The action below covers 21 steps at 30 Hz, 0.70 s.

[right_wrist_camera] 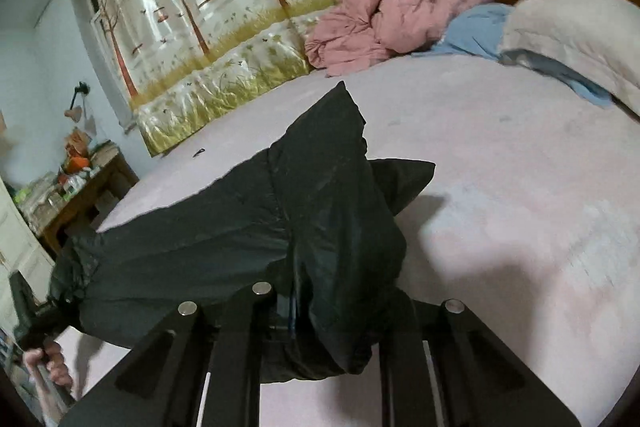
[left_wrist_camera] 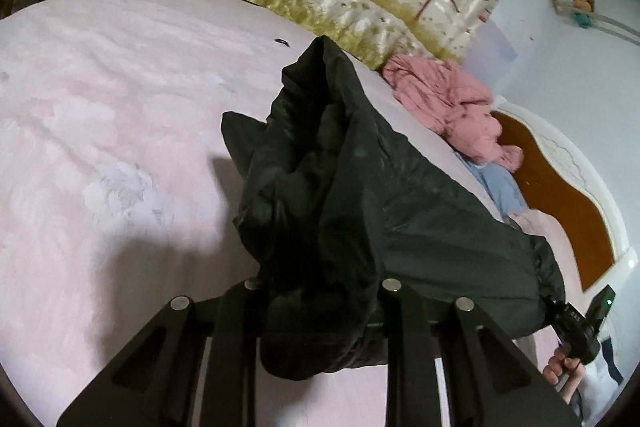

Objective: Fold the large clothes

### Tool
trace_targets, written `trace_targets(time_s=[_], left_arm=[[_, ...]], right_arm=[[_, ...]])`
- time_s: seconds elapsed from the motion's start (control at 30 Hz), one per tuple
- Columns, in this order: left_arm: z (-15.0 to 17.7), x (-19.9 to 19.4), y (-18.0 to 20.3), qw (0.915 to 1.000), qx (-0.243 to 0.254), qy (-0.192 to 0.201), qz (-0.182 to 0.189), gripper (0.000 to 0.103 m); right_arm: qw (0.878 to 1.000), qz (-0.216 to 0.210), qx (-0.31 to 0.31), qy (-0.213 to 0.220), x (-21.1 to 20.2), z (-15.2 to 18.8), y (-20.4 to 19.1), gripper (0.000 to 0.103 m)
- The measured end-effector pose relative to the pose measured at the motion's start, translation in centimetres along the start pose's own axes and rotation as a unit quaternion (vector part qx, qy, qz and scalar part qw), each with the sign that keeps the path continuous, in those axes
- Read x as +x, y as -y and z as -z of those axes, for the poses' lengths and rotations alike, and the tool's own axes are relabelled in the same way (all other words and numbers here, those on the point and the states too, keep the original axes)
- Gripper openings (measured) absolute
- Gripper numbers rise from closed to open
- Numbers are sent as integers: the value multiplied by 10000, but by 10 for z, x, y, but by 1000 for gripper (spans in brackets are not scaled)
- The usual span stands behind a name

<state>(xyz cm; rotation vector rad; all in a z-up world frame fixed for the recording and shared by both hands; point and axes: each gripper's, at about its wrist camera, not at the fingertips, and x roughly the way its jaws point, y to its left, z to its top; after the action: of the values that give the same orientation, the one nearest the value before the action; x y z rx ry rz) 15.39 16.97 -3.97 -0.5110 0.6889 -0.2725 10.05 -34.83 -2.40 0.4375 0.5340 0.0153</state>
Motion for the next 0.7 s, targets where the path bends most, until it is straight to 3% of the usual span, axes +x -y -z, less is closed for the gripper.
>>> trace_targets(time_s=[0.07,0.13,0.17,0.27,0.33,0.43,0.53,0.63,0.7], left_arm=[[7,-2,-3,10000,78,-21,33,29],[16,-3,-2,9991,245,143,-330,49],[21,-7,2,9962,461,353,-652,55],[27,-17,16,9846,926,879,-1193,59],[25,-20,23,9772,1149,1068,-1431,65],[26,-34,40,9573,1680,1496,-1814,72],[28,-54,57,9442,1954,2002,-1740,80],[32,-65,76,9434,2105,2143,-1406,86],[35,-67,91,9437,2241,2122,-1190,89]], right_arm=[[10000,7,-58,-4,-15,6,3,19],[9994,238,-242,-4,-18,9,2,23],[9985,402,-364,-15,-16,11,1,31],[9935,984,-576,-13,-15,15,2,56],[9866,1406,-753,354,-31,16,-1,64],[9821,1510,-816,779,-59,16,-4,71],[9857,1221,-716,911,-82,17,-7,77],[9894,828,-709,963,-98,21,-16,85],[9890,793,-792,961,-103,26,-25,85]])
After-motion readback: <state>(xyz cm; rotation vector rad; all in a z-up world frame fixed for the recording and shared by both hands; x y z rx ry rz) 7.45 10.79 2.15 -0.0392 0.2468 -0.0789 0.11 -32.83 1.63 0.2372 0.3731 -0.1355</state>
